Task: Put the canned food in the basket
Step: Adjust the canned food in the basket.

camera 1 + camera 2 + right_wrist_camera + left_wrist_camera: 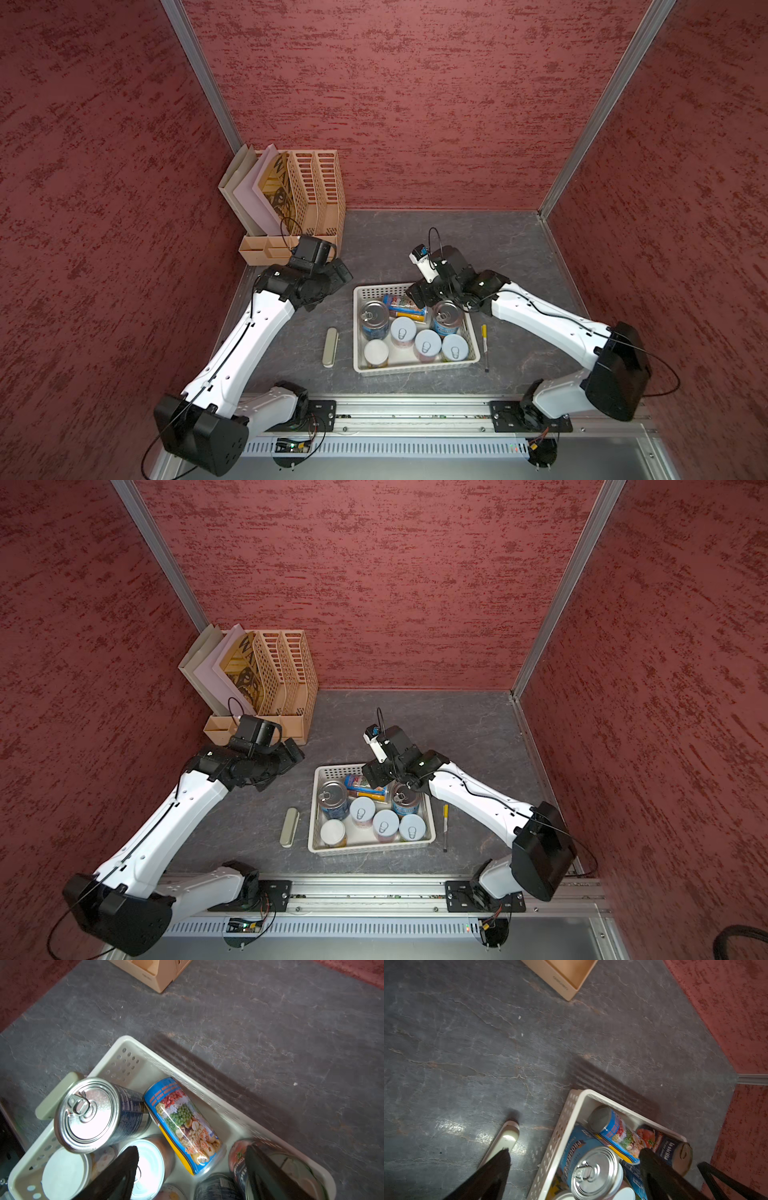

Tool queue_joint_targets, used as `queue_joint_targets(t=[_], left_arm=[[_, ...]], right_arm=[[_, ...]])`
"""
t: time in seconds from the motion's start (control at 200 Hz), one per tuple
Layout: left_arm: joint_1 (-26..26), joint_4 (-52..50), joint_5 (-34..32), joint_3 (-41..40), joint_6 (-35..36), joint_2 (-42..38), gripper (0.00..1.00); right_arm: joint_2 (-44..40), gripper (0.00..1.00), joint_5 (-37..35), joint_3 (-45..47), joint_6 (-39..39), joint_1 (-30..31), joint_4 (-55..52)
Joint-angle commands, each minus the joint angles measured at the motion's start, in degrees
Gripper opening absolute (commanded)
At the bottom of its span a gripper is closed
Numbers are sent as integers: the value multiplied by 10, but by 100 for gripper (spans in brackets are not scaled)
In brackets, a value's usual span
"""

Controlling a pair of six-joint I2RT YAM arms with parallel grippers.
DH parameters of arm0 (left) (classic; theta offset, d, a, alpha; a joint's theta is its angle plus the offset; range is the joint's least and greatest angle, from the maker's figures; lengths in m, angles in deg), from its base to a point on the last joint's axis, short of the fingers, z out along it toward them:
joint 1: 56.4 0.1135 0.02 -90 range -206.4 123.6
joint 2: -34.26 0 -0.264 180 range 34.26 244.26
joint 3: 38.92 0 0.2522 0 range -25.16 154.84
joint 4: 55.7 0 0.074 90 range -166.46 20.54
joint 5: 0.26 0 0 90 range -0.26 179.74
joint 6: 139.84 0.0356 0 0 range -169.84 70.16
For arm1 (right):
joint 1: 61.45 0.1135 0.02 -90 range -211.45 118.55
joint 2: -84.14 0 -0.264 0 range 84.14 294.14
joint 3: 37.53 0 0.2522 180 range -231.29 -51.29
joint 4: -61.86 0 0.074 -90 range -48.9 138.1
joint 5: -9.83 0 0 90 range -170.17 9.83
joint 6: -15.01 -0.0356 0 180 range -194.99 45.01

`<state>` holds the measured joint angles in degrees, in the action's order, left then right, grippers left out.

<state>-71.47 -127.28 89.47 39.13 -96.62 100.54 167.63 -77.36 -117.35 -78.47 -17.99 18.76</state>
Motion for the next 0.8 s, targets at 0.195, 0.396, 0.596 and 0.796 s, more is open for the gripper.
queue_joint_targets(t=[0.195,0.396,0.596,0.796], left_arm=[[78,43,71,-31,64,34,100],[84,54,65,-45,64,18,100],[85,54,67,-44,66,18,100],[85,55,71,-44,66,20,100]], right_arm=[[79,84,10,-46,37,5,-78],[134,79,-15,-69,34,7,-102],[160,74,-20,-82,43,16,-117],[205,73,-75,-110,41,27,-152]])
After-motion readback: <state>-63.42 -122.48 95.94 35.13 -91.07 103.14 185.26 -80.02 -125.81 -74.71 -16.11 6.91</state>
